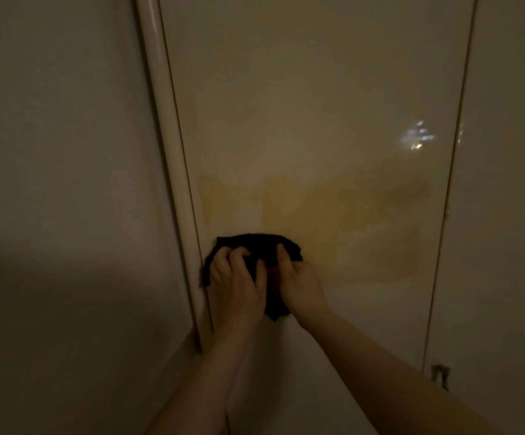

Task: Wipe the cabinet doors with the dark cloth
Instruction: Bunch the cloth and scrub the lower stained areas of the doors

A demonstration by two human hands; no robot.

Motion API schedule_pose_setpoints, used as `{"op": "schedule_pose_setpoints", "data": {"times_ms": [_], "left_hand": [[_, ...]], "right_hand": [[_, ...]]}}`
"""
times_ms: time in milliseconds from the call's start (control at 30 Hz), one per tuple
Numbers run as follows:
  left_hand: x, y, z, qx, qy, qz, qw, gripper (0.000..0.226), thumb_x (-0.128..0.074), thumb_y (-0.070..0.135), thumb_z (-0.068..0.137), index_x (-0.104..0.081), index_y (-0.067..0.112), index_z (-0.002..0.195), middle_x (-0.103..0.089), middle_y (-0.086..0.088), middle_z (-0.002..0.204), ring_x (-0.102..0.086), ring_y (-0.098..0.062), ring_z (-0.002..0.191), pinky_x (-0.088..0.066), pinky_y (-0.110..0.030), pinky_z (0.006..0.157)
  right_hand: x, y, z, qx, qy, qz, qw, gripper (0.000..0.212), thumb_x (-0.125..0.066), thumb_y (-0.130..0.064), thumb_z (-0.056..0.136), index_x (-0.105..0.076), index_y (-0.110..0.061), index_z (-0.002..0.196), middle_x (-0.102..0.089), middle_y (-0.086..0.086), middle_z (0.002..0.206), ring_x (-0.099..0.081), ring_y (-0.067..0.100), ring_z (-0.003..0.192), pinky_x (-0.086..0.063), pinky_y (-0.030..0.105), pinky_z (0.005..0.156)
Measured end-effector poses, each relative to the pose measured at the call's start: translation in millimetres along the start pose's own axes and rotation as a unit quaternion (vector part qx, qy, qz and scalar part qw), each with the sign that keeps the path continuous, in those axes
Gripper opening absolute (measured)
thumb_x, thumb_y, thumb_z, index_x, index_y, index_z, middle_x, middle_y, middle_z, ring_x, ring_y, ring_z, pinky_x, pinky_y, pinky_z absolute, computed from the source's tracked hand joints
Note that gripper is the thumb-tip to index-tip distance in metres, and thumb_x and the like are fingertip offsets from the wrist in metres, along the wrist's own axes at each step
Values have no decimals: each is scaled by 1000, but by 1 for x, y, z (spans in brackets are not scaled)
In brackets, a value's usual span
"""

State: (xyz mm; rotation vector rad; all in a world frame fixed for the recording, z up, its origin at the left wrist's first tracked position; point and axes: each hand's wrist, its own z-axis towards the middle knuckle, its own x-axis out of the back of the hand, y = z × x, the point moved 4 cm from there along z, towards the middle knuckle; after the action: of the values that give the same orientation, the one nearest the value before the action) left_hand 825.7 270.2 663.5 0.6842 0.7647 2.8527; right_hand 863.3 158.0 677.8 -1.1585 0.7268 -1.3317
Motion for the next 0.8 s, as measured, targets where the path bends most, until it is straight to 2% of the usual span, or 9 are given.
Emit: {"op": "schedule_pose_setpoints", "data": {"times_ms": [133,200,267,333,433,533,633,733,800], "left_hand": [[19,24,56,-38,62,-5,997,38,-49,38,88,-52,7,110,-46,-18,122,-42,-32,110,-42,-45,90],[33,37,83,-66,105,-18,992,39,-47,36,91,-50,6,116,-45,-19,125,-40,-32,113,-40,-47,95],[47,46,115,-73,127,-29,989,40,-47,32,93,-49,4,122,-42,-19,134,-37,-33,123,-35,-47,104],[58,53,144,-83,149,-39,985,39,-45,28,95,-47,5,126,-39,-17,140,-32,-31,129,-29,-43,108],[67,61,168,-137,166,-56,975,34,-42,19,97,-46,5,127,-38,-18,143,-32,-29,134,-21,-34,114],[66,54,169,-184,138,-78,970,41,-34,18,100,-37,5,139,-29,-15,153,-23,-25,144,-12,-29,121],[59,46,162,-204,102,-43,973,53,-22,26,103,-18,7,152,-11,-9,162,-5,-21,150,-5,-35,122],[49,35,146,-196,78,-9,978,57,-18,30,103,-4,15,156,3,-1,164,2,-19,150,5,-27,121],[36,20,121,-165,60,2,985,57,-14,33,102,7,24,155,12,7,163,4,-16,150,9,-20,118]], "right_hand": [[7,-58,23,48,8,-15,999,64,-33,-48,100,-47,-13,48,-51,3,47,-46,17,42,-35,30,46],[8,-91,36,73,11,-6,997,66,-33,-48,100,-59,-6,56,-61,9,54,-57,24,50,-44,35,51],[6,-127,50,93,12,5,996,68,-33,-50,99,-71,2,76,-71,15,71,-68,29,66,-55,41,63],[1,-154,62,101,5,31,994,69,-34,-51,98,-72,6,87,-73,20,81,-70,34,76,-57,47,71],[0,-175,70,98,-3,71,993,66,-38,-48,98,-69,10,91,-72,25,85,-69,39,81,-56,53,72],[-5,-171,72,84,-24,94,992,64,-39,-51,97,-72,4,87,-73,21,83,-71,35,80,-57,52,76],[-7,-160,71,62,-40,90,993,63,-39,-56,95,-75,-8,78,-75,13,79,-72,27,77,-58,46,80],[-11,-140,65,69,-47,65,994,61,-36,-53,97,-75,-7,82,-74,14,77,-71,26,74,-58,42,75],[-17,-116,55,70,-50,36,996,59,-35,-48,99,-73,-6,84,-72,13,71,-68,21,65,-56,37,66]]}}
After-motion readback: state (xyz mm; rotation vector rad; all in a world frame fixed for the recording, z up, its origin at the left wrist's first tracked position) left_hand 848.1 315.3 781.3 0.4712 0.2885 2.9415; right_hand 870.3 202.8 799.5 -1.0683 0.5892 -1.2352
